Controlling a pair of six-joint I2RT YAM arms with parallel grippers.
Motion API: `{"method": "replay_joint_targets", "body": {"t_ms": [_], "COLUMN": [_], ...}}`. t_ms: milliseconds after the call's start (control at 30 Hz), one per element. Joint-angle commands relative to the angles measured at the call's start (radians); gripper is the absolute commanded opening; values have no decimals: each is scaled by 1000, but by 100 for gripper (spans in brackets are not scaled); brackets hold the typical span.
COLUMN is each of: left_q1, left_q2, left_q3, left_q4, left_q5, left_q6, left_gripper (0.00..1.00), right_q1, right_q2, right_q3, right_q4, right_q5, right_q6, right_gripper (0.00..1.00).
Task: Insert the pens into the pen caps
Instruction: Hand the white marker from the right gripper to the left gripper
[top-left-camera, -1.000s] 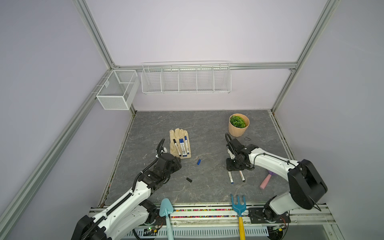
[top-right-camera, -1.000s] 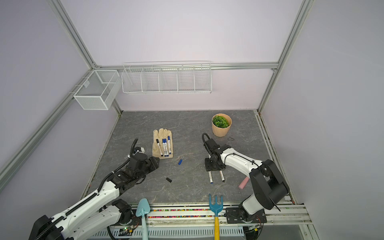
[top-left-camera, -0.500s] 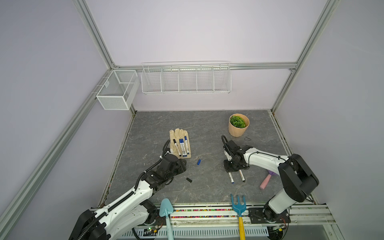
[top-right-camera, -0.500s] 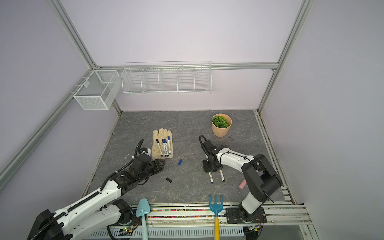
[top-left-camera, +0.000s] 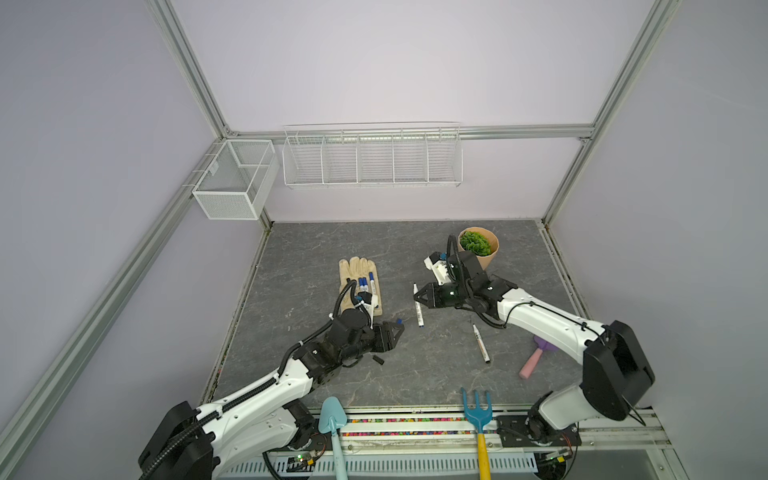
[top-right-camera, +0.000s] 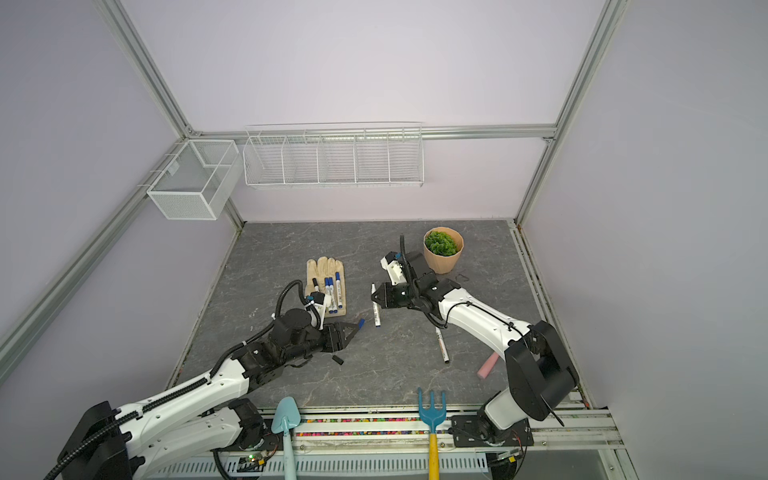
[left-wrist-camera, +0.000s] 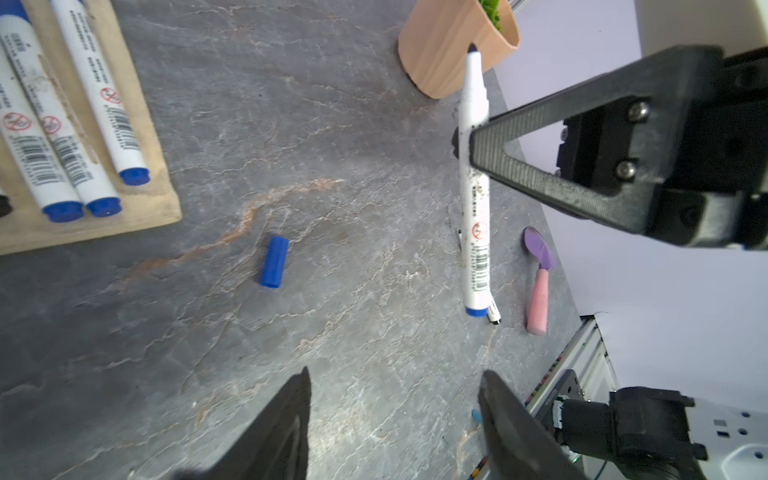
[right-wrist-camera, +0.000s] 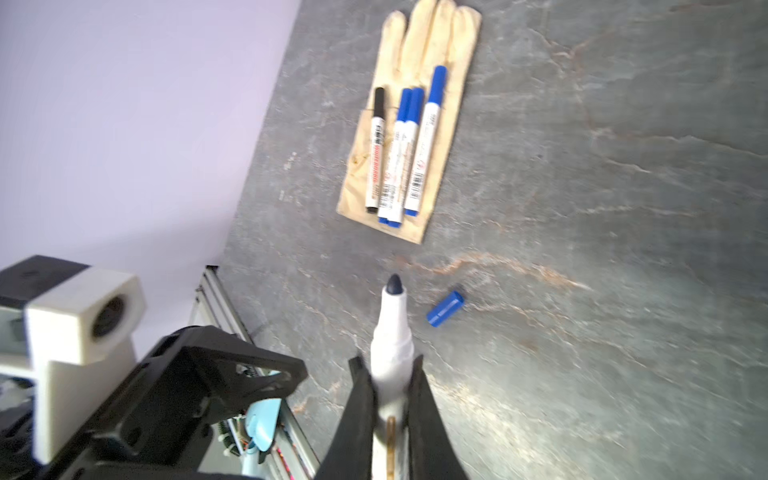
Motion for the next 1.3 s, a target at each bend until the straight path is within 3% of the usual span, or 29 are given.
{"method": "replay_joint_targets", "body": {"t_ms": [0,367,633,800,900,933,967,1033,1133,1267], "left_q1": [-4,-4,-3,-2,-3,-3,-3,-3,-3,-3], "left_q2": [-5,94,67,92,116,116,110,88,36,-44], "left_q3": [46,113,116,123,134,134,132,132,135,114], "left_q4": [73,117,121,142,144,143,138,80,-100,-318], "left_q5": [38,11,-51,-45,-53,-63,-78,-151,-321,-475], "left_q6": [43,84,96,97,93,88,82,61,11,-67], "left_gripper": [64,58,33,27,12,2,0,0,0,0], "right_q1": [32,76,77,76,77,76,77,74,75,78], "right_q2": [0,14,0,-2,-1,-2,-1,-2,11,113], "right_q3": [23,59,53,51,52,51,53,60,92,163], "right_q4": [107,131,109,107,98,92,81,31,-120,-318], "right_q5": [-88,-140,-136,-151,-152,-150,-147,-110,16,140], "right_q6": [53,63,50,42,40,38,32,16,-35,-110], "right_gripper": [9,10,10,10,9,10,10,19,48,57]}}
